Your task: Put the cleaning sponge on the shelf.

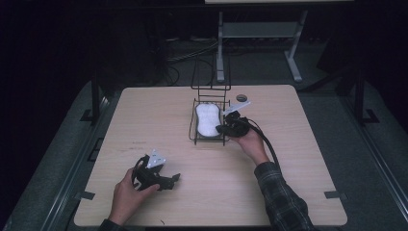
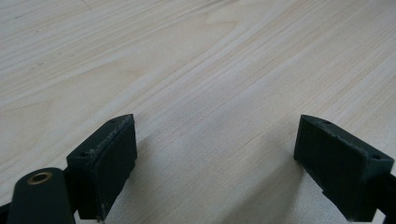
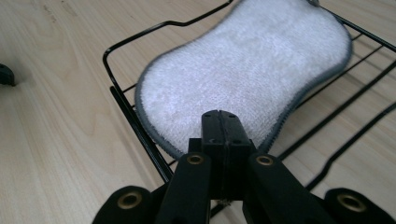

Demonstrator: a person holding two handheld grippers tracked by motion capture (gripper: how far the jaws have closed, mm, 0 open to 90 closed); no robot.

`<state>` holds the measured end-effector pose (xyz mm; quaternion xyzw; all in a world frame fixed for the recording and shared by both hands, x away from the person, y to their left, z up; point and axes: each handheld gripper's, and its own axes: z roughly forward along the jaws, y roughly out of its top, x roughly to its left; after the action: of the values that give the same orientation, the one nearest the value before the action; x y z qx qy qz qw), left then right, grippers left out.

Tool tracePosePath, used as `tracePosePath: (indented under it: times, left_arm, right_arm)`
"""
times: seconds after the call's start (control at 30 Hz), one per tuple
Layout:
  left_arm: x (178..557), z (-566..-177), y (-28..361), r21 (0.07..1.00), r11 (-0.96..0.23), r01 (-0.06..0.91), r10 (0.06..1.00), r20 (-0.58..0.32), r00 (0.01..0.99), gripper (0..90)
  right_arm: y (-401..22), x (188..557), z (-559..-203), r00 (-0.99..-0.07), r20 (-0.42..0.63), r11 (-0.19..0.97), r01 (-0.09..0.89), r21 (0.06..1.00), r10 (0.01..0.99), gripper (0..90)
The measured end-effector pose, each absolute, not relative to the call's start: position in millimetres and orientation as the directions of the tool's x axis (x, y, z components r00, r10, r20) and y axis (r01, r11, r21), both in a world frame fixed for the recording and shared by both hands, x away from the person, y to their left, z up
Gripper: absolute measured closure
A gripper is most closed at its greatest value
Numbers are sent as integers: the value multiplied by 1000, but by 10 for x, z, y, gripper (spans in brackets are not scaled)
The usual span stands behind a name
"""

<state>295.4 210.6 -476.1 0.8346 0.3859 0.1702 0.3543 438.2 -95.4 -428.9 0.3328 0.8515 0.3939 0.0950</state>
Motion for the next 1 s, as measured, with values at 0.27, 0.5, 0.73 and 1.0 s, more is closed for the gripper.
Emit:
tracePosePath:
  times: [0.27,0.5,0.73,1.0]
  left_arm:
    - [2954,-4760,2107,722,-452,524,764,11,645,124]
    - [2955,-4759,2106,722,-453,523,764,12,645,124]
    - [2955,-4759,2105,721,-452,525,764,9,645,124]
    - [2955,-4760,2103,723,-450,524,765,9,644,124]
  right_arm:
    - [-922,4334,-4221,-770,102,461,477,748,630,898]
    - [-1162,4245,-4114,-734,109,413,492,766,671,769]
    - [-1366,4139,-4071,-693,117,379,519,766,712,564]
    - [-1603,4004,-4070,-633,125,335,555,761,764,367]
